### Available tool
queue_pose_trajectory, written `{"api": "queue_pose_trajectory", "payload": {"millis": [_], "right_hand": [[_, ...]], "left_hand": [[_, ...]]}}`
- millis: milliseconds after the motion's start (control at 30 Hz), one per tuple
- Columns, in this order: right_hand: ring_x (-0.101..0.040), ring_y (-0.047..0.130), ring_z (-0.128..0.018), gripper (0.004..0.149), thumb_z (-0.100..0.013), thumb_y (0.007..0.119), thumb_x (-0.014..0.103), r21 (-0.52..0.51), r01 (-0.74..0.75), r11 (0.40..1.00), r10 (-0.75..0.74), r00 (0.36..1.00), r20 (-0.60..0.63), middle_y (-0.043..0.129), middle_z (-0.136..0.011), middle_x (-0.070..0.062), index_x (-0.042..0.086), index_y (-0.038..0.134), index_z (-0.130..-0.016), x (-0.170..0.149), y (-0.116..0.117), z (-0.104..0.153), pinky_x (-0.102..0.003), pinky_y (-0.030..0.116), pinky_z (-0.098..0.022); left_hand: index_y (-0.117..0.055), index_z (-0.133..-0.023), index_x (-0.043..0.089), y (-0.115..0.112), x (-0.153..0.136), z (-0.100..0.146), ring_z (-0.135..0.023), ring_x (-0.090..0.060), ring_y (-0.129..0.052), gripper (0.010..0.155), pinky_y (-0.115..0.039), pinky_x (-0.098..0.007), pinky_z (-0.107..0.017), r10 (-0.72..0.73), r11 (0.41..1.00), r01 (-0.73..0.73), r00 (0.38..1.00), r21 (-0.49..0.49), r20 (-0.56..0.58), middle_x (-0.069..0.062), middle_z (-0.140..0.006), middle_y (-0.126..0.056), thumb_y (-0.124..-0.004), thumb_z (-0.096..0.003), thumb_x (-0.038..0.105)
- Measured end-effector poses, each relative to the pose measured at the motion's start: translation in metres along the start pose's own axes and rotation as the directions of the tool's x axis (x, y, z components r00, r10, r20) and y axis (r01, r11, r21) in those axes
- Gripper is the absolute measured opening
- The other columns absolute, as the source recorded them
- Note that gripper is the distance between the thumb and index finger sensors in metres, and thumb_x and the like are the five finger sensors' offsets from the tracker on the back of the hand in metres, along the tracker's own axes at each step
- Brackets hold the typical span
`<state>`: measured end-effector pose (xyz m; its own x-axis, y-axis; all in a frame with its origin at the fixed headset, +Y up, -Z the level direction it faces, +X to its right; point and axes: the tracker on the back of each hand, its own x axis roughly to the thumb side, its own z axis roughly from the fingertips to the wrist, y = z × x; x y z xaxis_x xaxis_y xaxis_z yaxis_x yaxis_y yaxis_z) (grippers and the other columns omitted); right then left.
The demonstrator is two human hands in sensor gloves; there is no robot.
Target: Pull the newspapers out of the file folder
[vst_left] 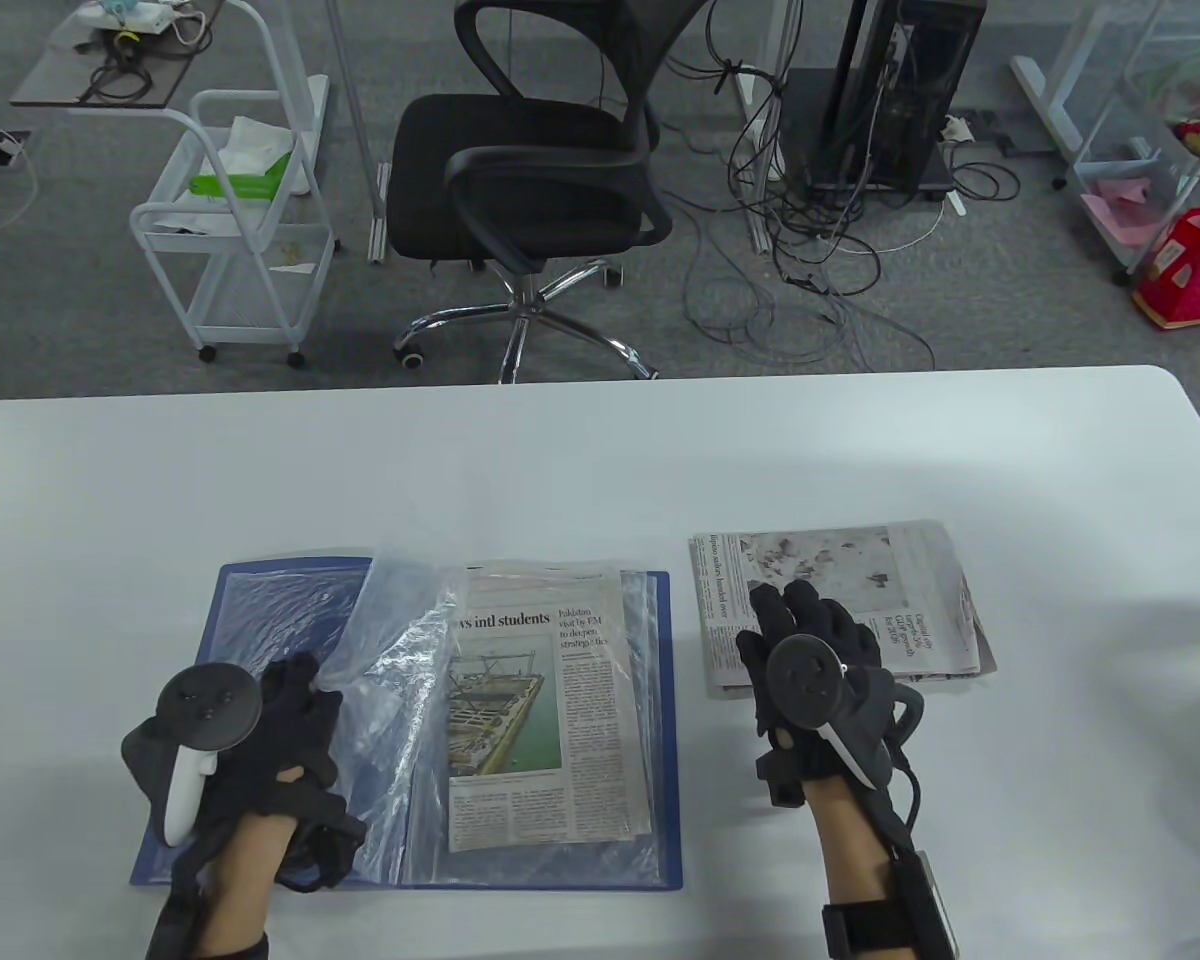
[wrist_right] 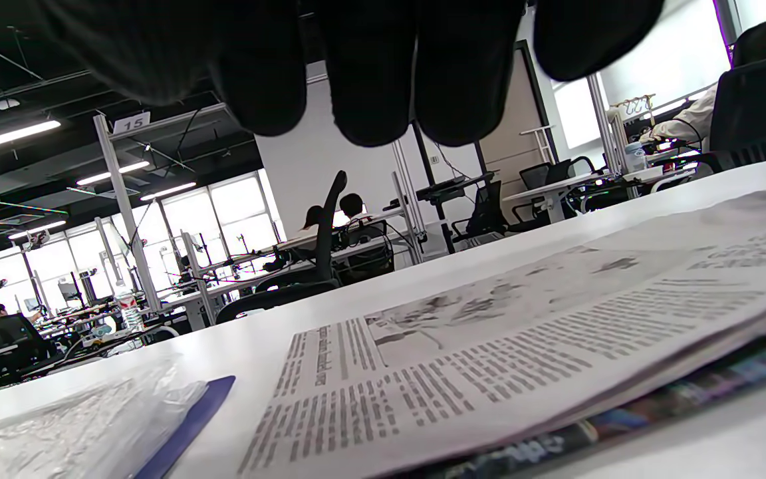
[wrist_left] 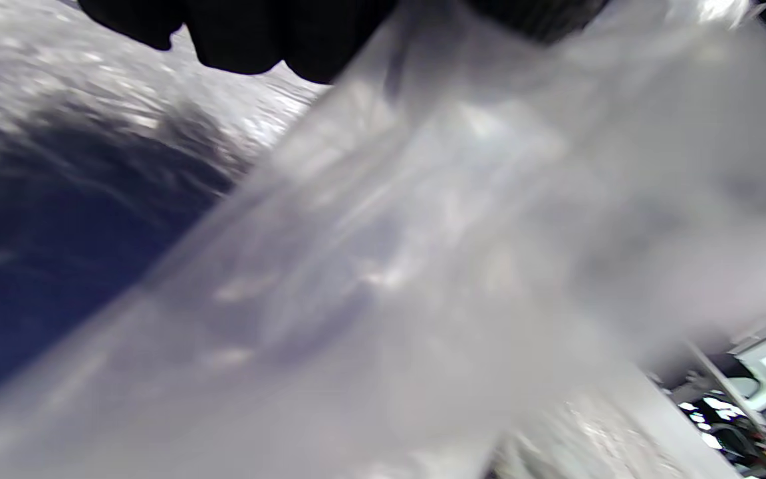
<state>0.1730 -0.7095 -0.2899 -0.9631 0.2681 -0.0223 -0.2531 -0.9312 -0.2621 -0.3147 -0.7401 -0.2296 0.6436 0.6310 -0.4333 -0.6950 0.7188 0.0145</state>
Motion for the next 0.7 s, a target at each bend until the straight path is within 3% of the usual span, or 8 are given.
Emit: {"api": "queue_pose_trajectory", "payload": {"millis": [233,433,633,700], "right_hand": [[-0.04,0.08,-0.093,0.055,-0.04,0.072,0.05,0.008,-0.004,1.0,0.004,1.0,-0.012,0.075,-0.103,-0.007,0.034,0.072,-0.093,-0.003,0.001,-0.001,-0.065,0.062,-0.064],[-0.041,0.08,-0.092,0.056,-0.04,0.072,0.05,0.015,-0.007,1.0,0.007,1.0,-0.018,0.075,-0.103,-0.007,0.034,0.072,-0.093,-0.003,0.0,0.0,-0.065,0.062,-0.064],[-0.04,0.08,-0.093,0.056,-0.04,0.072,0.05,0.012,0.003,1.0,-0.003,1.0,-0.021,0.075,-0.104,-0.007,0.033,0.071,-0.094,-0.004,0.0,-0.001,-0.065,0.062,-0.064],[-0.04,0.08,-0.093,0.056,-0.04,0.072,0.05,0.009,0.005,1.0,-0.005,1.0,-0.022,0.075,-0.104,-0.007,0.034,0.071,-0.094,-0.004,-0.001,-0.001,-0.065,0.062,-0.064]], "left_hand": [[-0.059,-0.109,0.01,0.007,-0.027,-0.01,-0.103,-0.054,-0.052,0.065,-0.053,-0.066,-0.068,-0.065,0.997,0.056,0.984,-0.056,-0.169,-0.022,-0.116,-0.047,-0.072,-0.0511,0.036],[-0.057,-0.11,0.009,0.02,-0.039,-0.013,-0.104,-0.054,-0.051,0.068,-0.052,-0.066,-0.069,-0.15,0.989,0.149,0.962,-0.019,-0.23,-0.023,-0.116,-0.045,-0.075,-0.0501,0.036],[-0.041,-0.111,0.008,0.042,-0.045,-0.006,-0.105,-0.056,-0.046,0.076,-0.049,-0.067,-0.069,-0.009,0.998,0.022,0.977,0.059,-0.213,-0.026,-0.117,-0.033,-0.076,-0.0499,0.036],[-0.044,-0.112,0.008,0.051,-0.042,-0.002,-0.104,-0.057,-0.049,0.074,-0.051,-0.066,-0.069,0.034,0.993,-0.012,0.982,0.119,-0.186,-0.027,-0.117,-0.037,-0.076,-0.0501,0.033]]}}
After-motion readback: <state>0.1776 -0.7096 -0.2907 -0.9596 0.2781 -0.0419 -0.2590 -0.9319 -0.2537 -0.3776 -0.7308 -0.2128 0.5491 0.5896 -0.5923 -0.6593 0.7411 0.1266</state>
